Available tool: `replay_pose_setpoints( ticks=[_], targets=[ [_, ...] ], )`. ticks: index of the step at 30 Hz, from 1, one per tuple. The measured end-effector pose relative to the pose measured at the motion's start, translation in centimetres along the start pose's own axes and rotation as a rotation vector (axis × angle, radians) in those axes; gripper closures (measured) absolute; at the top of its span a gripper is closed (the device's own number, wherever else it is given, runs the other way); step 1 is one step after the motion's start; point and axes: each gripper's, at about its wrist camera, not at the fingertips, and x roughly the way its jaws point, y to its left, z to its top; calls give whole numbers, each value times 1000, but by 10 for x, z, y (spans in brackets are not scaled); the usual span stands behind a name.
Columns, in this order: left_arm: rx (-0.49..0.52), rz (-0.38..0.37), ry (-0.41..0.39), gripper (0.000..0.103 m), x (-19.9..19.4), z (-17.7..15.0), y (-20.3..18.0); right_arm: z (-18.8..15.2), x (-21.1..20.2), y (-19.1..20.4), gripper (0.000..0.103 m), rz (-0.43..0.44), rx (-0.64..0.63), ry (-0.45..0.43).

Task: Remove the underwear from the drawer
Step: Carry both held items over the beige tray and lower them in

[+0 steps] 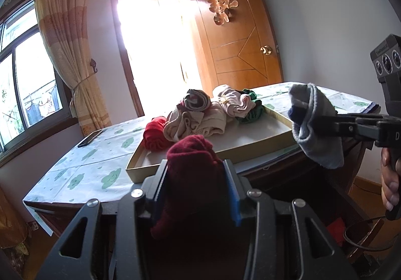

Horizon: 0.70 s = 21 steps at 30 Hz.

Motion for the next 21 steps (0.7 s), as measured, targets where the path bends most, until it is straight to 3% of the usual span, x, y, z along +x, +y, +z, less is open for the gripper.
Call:
replay_pose_setpoints(
  ticks=[21],
  targets=[
    [40,-18,8,62,27,30,-5,33,10,-18,72,-47,-37,31]
  ],
)
